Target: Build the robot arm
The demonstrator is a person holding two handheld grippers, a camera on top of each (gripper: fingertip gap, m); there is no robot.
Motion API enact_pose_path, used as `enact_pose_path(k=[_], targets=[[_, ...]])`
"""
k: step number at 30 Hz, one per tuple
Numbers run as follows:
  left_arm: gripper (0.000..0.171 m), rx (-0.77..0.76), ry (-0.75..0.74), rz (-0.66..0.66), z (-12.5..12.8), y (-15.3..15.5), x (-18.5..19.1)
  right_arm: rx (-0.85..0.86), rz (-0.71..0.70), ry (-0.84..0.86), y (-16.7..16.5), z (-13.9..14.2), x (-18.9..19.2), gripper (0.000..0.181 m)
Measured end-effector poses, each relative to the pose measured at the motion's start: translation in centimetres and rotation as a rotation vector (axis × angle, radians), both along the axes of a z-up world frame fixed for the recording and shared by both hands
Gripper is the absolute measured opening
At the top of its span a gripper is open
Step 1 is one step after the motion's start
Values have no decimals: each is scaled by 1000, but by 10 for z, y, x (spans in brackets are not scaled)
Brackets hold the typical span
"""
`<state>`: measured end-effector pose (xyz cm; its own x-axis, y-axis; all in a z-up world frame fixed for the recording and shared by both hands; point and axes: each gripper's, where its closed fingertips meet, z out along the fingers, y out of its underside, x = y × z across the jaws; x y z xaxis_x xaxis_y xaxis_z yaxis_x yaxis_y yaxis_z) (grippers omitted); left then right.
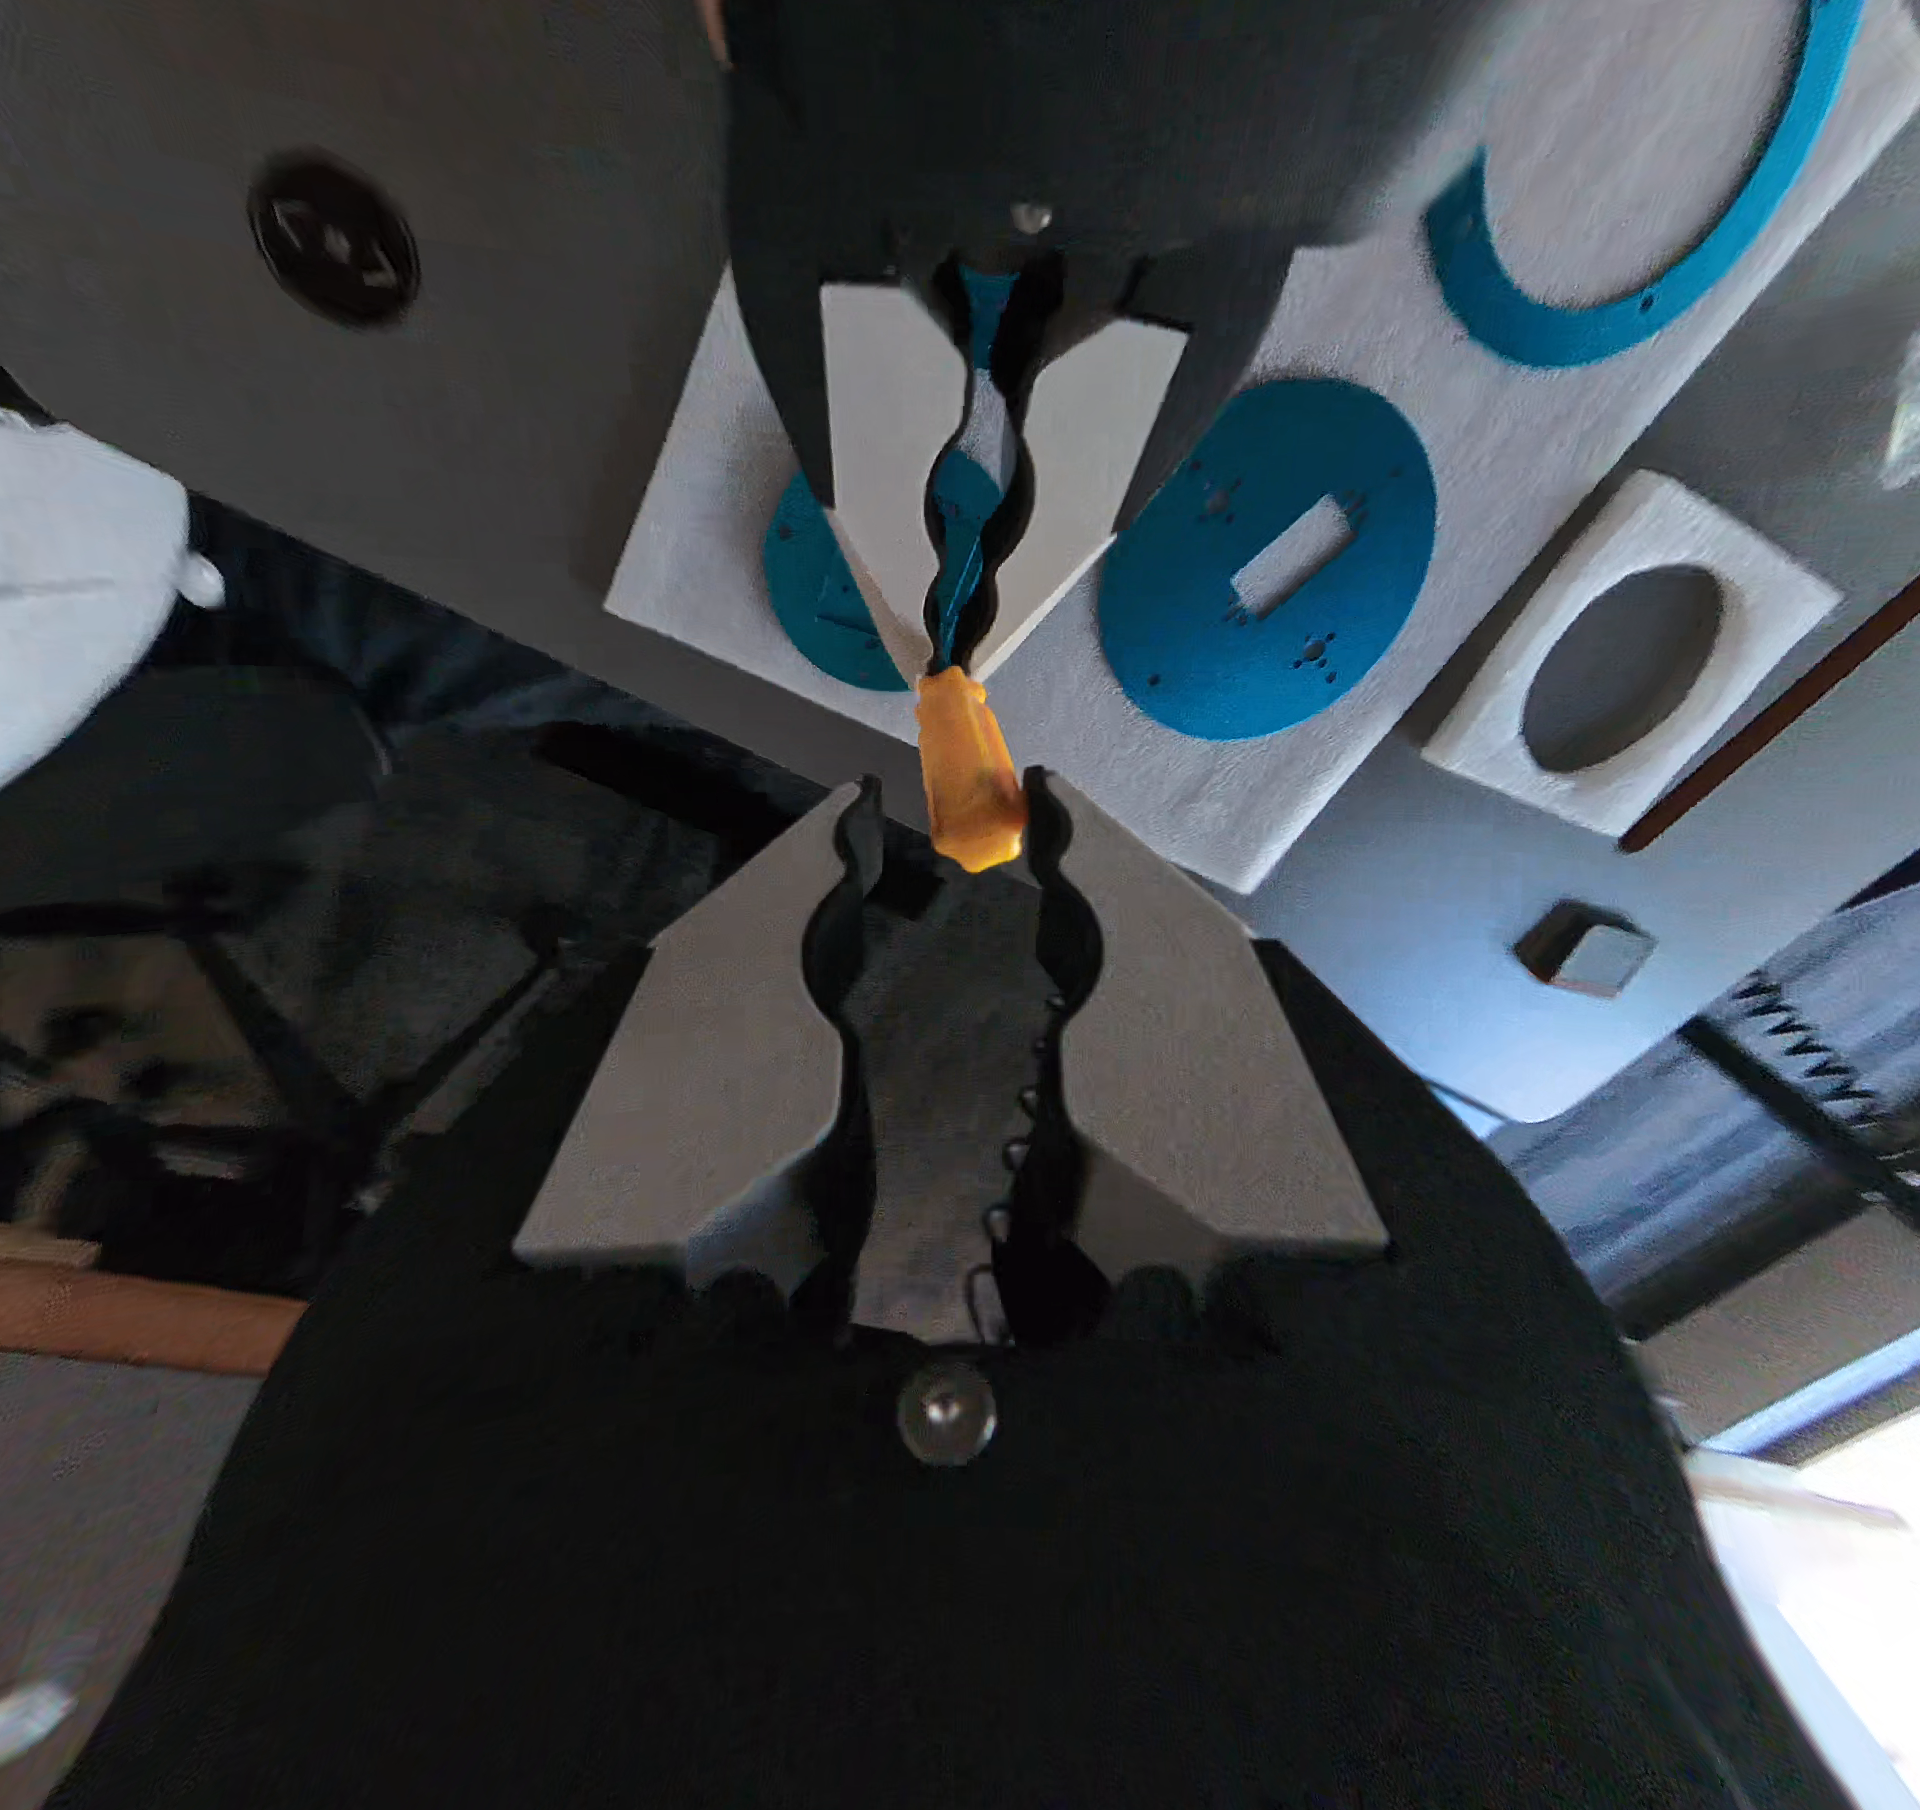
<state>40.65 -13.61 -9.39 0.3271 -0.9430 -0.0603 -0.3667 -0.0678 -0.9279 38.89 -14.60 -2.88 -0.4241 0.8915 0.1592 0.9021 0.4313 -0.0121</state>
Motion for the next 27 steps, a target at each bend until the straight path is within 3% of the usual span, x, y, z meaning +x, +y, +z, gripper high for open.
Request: enact_pose_path(k=[2,4,6,9,11,12,16,19,21,24,26,27], targets=[[3,0,1,-4,0,-1,1,55,102,-14,3,-1,2,18],[3,1,2,-5,0,-1,2,51,113,-21,4,-2,3,18],[3,1,2,-1,-1,0,2,22,-4,-31,6,-2,3,18],[3,2,2,10,-1,2,0,-70,-352,-4,11,-3,-1,19],[3,-7,-3,1,-1,0,1,-143,-473,5,6,-4,0,19],[3,-6,-3,-3,0,0,1,-155,-431,-10,4,-4,0,19],[3,-3,-1,0,0,0,0,-19,-19,-25,5,-7,3,26],[3,0,3,-3,-1,0,1,70,94,-30,9,-8,3,17],[3,1,4,1,0,0,1,37,-46,-53,10,-8,5,17],[3,0,4,9,-1,1,1,-85,-430,-42,10,-9,4,16],[2,-2,2,6,0,1,1,-120,-480,-42,8,-10,4,17],[2,-3,1,5,0,1,1,-115,-409,-50,6,-9,3,16]])
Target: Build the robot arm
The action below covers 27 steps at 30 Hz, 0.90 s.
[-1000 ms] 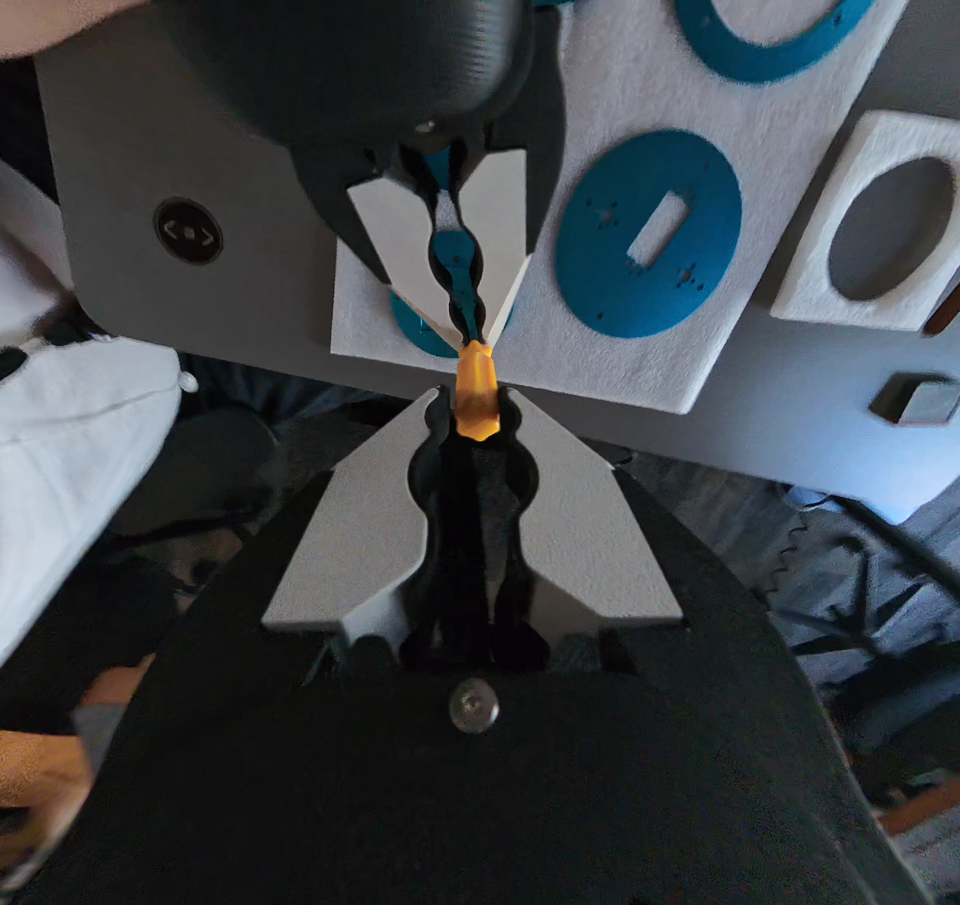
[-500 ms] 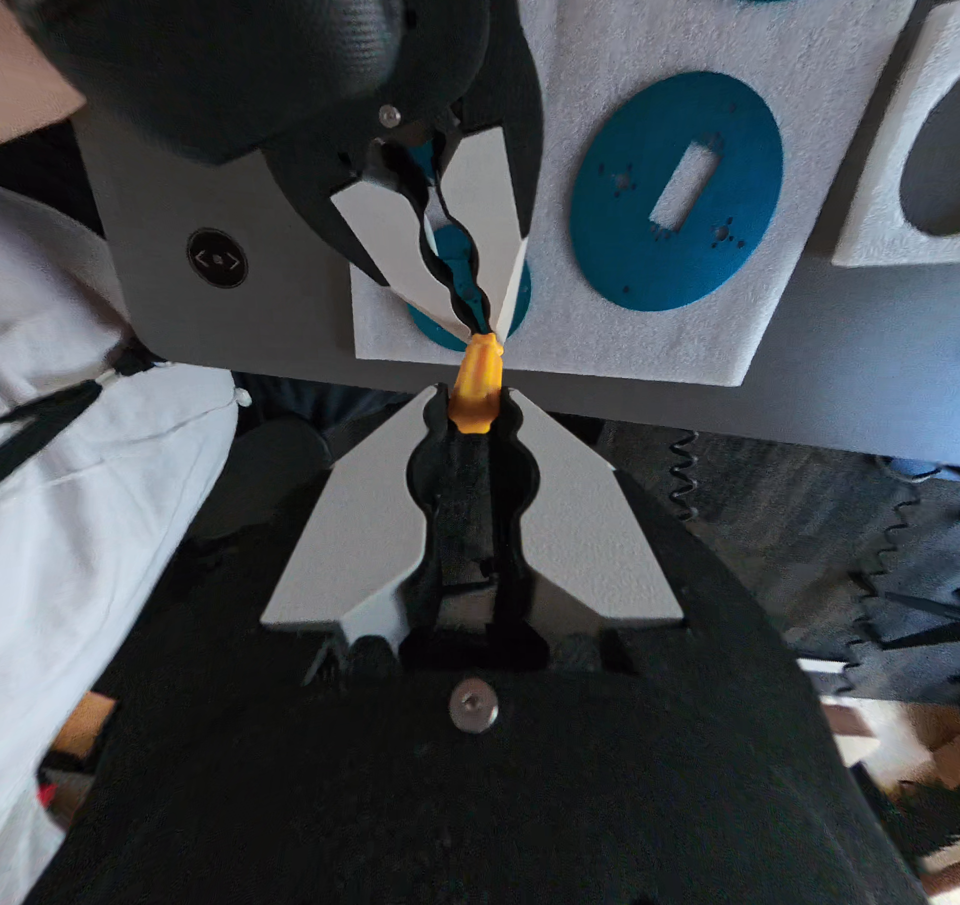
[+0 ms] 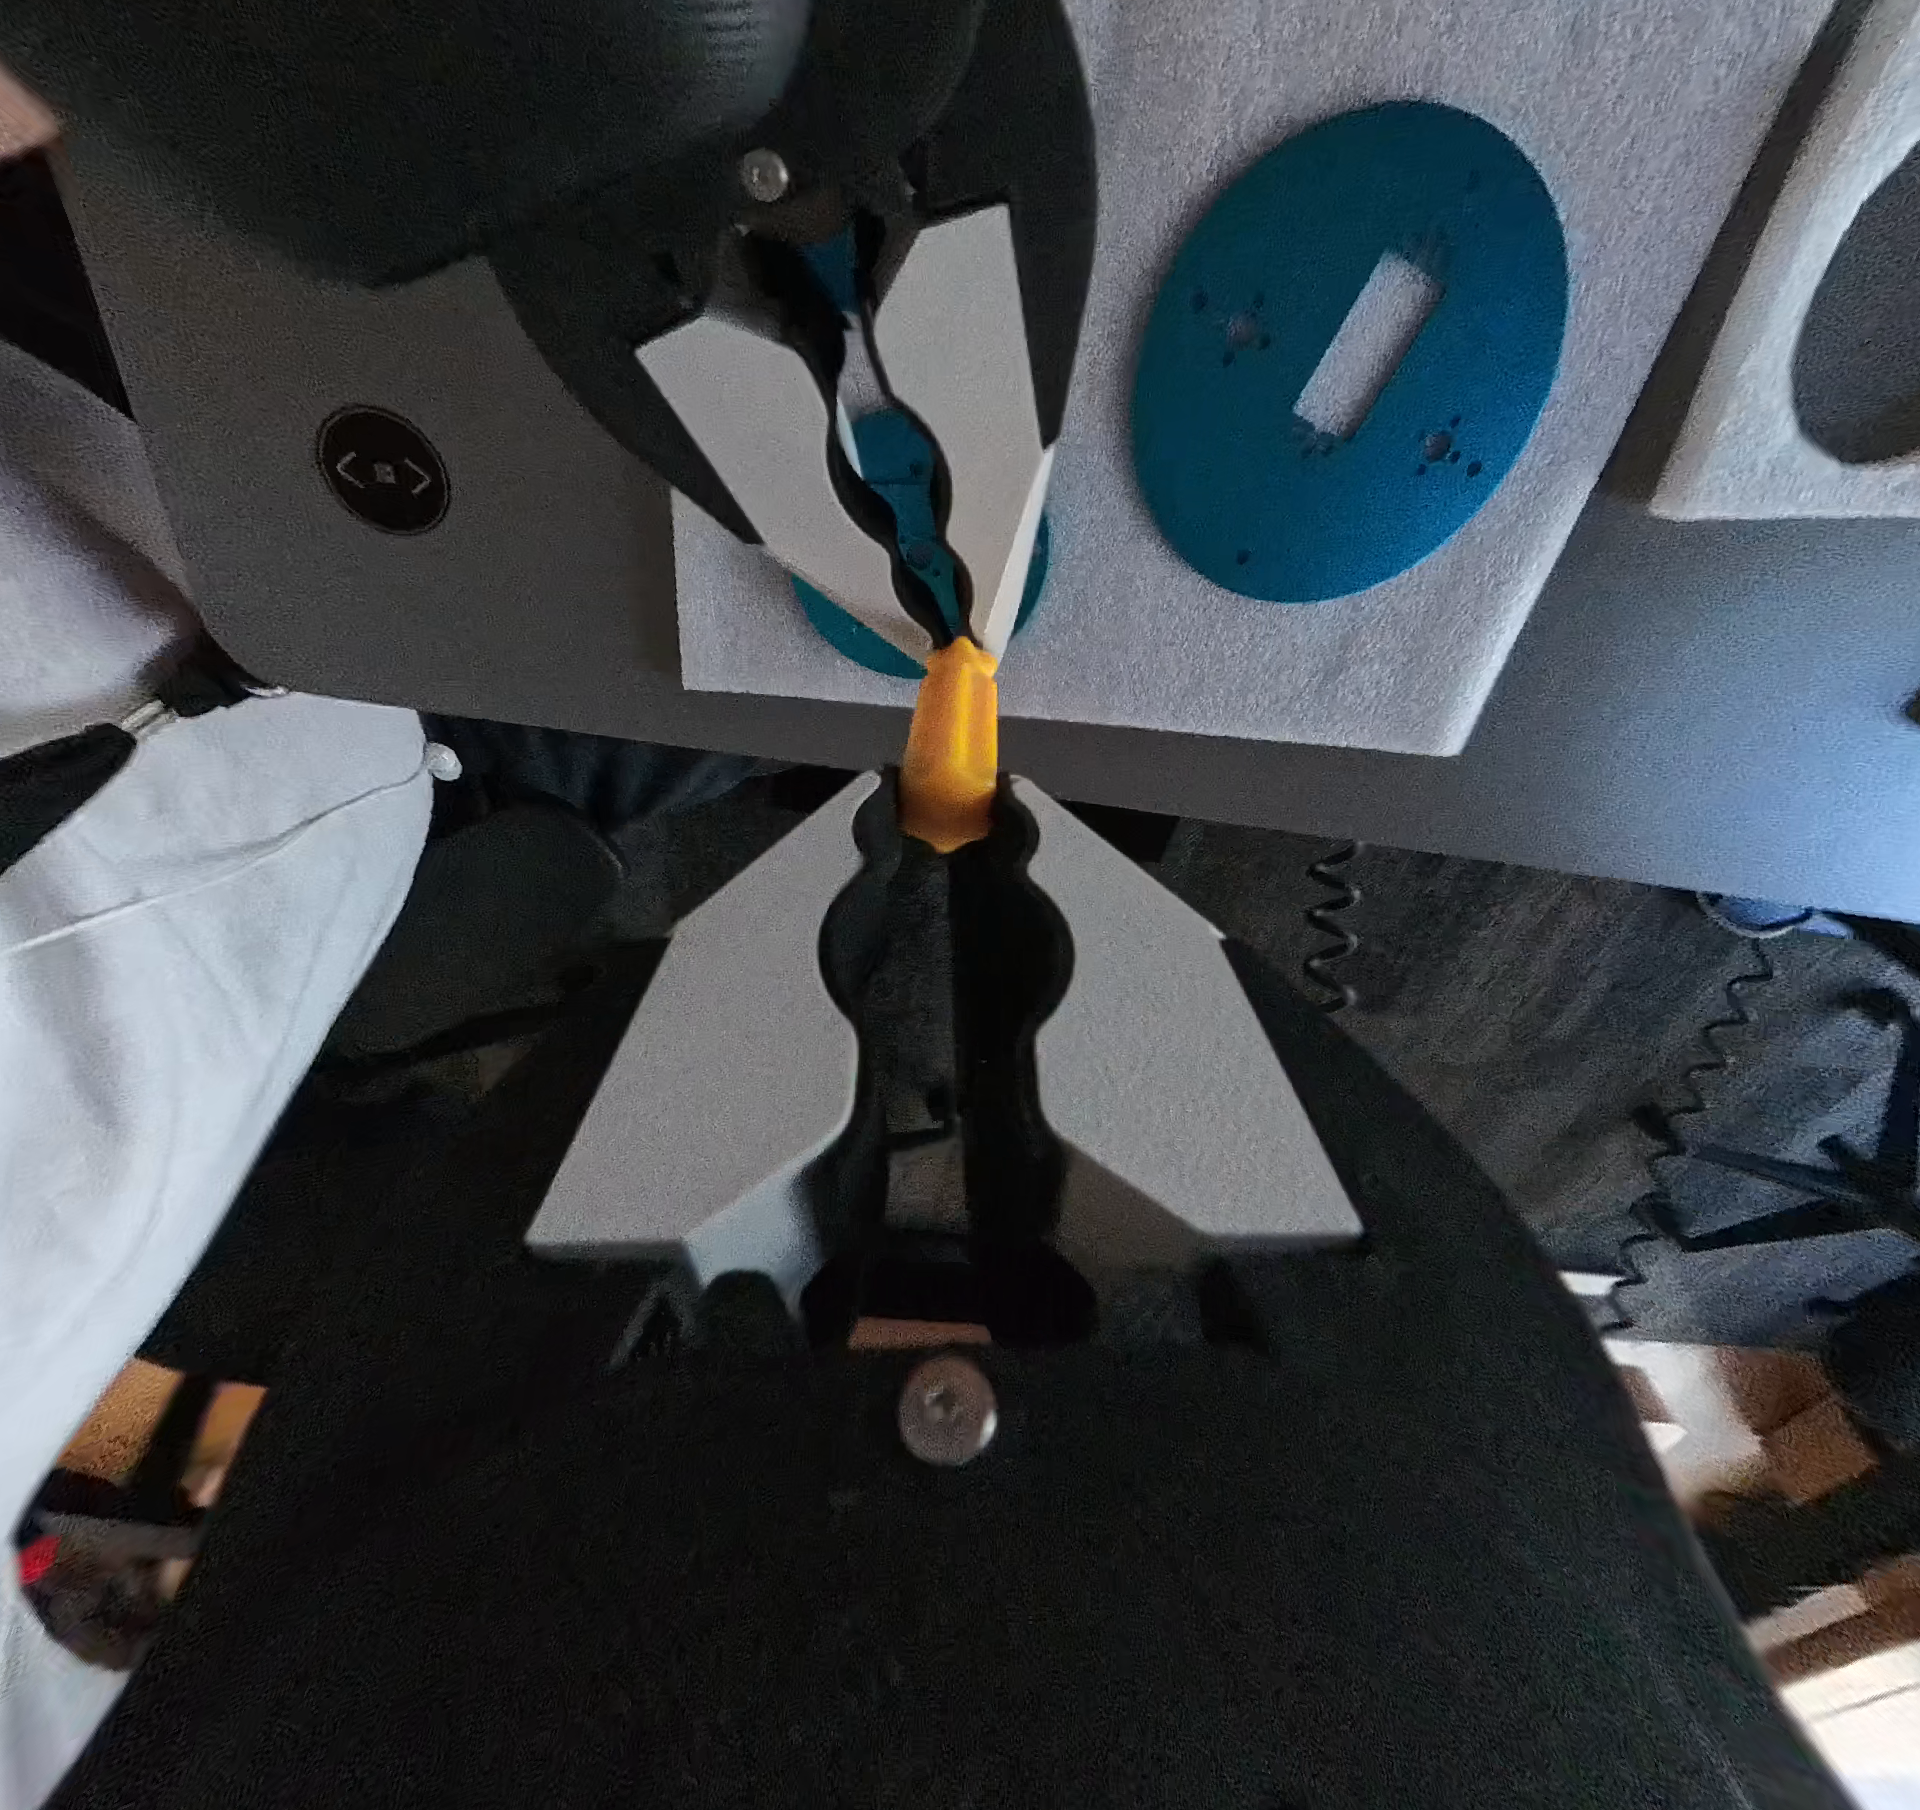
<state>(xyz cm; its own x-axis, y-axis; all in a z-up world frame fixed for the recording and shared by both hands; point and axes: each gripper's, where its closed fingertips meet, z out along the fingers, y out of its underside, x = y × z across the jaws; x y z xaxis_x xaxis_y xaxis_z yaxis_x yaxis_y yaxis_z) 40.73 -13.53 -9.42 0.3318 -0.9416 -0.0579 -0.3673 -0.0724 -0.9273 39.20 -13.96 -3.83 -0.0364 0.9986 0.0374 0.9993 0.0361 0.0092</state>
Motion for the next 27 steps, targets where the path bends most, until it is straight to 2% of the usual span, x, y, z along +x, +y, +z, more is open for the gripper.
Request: enact_pose_path(k=[1,2,4,6,7,9,11,13,14,16,19,21,23,25,27], targets=[[3,2,0,3,0,0,0,21,107,-1,-1,0,-1,20],[3,3,1,4,0,0,-1,58,217,5,-1,0,-2,33],[3,0,1,-5,0,-1,0,124,423,-19,-2,-2,3,30],[3,4,5,-10,0,-2,1,210,529,-37,3,-2,3,17],[3,5,6,-10,0,-2,1,211,536,-38,2,-2,3,17],[3,6,5,-6,0,-1,2,196,465,-54,5,-1,5,17],[3,8,7,1,0,0,1,147,269,-54,6,-1,5,17],[3,4,6,2,0,0,1,67,-7,-43,5,-2,7,16],[3,2,5,0,0,0,1,32,-66,-24,2,-2,5,16],[3,3,3,-1,0,0,0,21,-7,-12,1,-3,2,17],[3,6,4,2,0,0,0,124,266,10,5,-1,-2,30],[3,4,4,-1,0,0,0,175,426,5,3,0,-3,24],[2,6,6,-4,0,-1,2,224,509,-22,5,0,0,17],[3,10,7,-2,0,0,2,221,487,-42,6,1,2,17],[3,8,5,2,0,0,2,195,347,-64,7,1,4,17]])
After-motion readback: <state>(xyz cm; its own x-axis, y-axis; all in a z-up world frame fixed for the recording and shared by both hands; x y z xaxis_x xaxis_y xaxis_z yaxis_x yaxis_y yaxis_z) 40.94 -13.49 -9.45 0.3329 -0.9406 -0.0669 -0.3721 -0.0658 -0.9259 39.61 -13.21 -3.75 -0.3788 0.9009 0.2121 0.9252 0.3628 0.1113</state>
